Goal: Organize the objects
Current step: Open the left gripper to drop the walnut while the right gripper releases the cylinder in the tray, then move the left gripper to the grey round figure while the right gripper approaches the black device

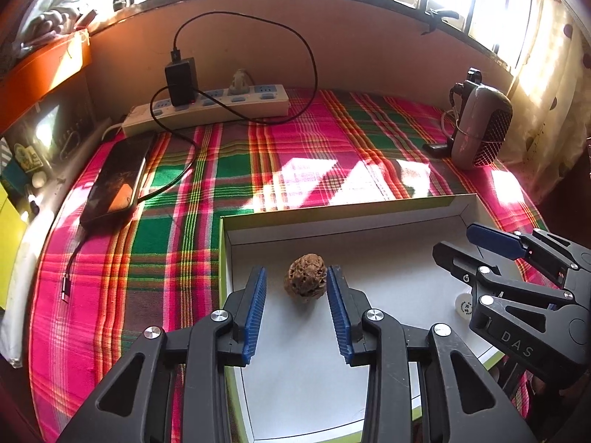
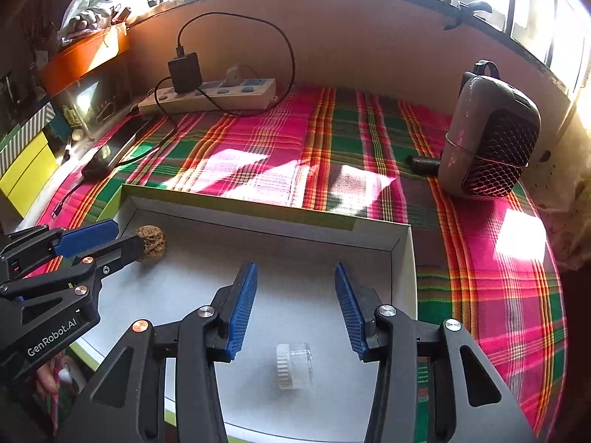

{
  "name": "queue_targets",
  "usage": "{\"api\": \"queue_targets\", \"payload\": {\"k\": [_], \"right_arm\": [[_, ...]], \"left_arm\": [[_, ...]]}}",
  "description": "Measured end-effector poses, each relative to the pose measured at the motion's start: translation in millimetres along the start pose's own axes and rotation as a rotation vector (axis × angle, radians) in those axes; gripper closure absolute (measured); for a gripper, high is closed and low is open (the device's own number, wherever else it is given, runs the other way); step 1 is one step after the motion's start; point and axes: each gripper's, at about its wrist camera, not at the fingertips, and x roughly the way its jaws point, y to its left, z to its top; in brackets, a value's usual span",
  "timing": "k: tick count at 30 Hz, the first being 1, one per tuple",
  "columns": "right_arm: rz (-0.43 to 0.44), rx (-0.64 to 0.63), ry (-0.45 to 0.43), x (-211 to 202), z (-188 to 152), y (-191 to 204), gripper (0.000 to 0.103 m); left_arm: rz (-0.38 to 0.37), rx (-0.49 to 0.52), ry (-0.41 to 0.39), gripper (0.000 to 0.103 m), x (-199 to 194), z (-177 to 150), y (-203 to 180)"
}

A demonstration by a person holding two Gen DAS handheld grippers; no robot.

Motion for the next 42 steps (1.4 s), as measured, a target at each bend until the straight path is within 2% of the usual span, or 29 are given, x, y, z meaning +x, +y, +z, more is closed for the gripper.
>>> {"api": "queue_targets", "payload": {"k": [9,21,25,29,31,36,42], "right_arm": [[-0.007,0.023,-0.037,-25,-12,-8,0.058],[-0.014,0.069,-0.083,-63,-41,-22,0.058],[-0.019,0.091,-0.098,-75,-52,-27,0.057],[-0.018,0.107,-0.112,-85,-63,-30,0.057],[-0.022,0.114,-0.104,-88,-71,-31,0.052],[-0.020,0.135,-0.104,-96,-87,-34,0.052],[-0.022,0.151,-0.086,-98,-104,-36,0.052]], "left_arm": [[-0.008,-0.019,-0.041,0.071,-26,-8,8],[-0.012,-0.070,-0.061,0.071,-55,-36,28],[-0.042,-0.089,-0.073,0.071,-67,-48,34],[-0.063,-0.100,-0.057,0.070,-72,-61,37],[-0.078,-0.113,-0.053,0.069,-74,-68,39],[-0.124,-0.118,-0.015,0.067,-74,-86,39],[-0.140,-0.126,0.006,0.067,-72,-99,38]]}}
